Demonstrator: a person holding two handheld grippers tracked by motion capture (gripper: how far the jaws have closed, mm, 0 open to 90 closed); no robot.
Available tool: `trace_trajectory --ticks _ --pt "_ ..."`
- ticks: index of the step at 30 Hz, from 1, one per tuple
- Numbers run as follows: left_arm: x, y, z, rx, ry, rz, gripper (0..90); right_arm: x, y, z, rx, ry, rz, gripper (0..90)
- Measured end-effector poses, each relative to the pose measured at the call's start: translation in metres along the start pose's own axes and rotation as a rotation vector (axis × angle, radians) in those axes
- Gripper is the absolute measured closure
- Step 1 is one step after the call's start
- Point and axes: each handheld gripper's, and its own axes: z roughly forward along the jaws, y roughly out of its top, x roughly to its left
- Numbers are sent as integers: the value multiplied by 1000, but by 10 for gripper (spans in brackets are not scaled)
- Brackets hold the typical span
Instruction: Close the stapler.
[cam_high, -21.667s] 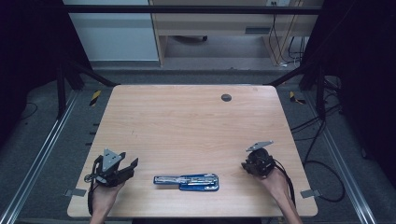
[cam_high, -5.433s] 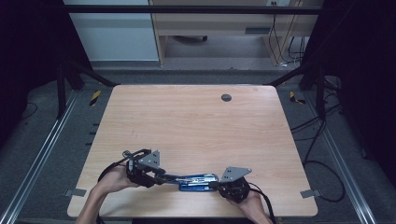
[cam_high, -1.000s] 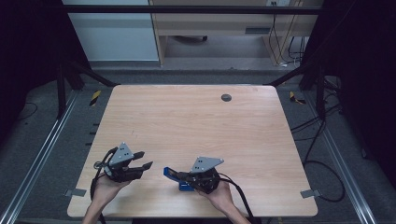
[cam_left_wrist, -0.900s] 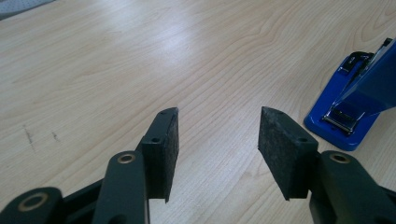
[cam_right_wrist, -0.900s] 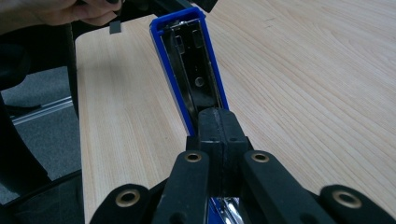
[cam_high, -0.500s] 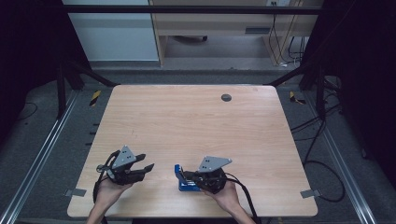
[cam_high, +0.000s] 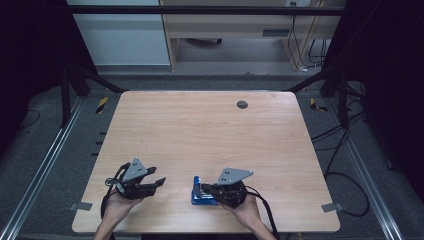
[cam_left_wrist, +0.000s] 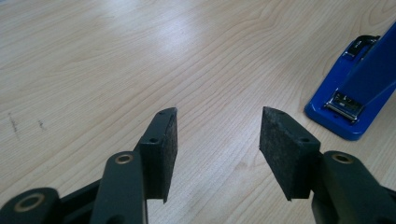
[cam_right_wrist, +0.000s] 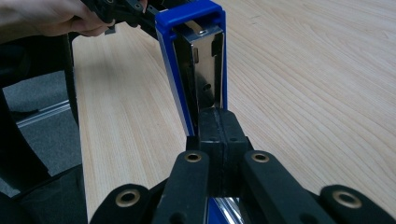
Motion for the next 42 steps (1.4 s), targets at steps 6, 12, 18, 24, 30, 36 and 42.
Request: trace_trajectory --ticks 6,12,18,24,30,36,42 --pt "-1 -1 0 1 3 3 443 -1 -1 -4 -6 -3 3 900" --pt "-2 -4 0 -6 32 -12 407 -3 0 -11 -25 -23 9 900" --pt "0 -6 1 -7 39 -44 353 -5 4 -19 -57 -37 27 900" --pt "-1 -7 1 3 61 -48 321 -6 11 -28 -93 -55 34 900" --pt "3 -7 1 -5 72 -88 298 -8 25 -40 -142 -72 42 900" --pt "3 -7 2 -1 74 -92 289 -3 40 -46 -172 -79 33 900" --pt "2 -7 3 -3 77 -96 280 6 47 -41 -174 -71 27 900"
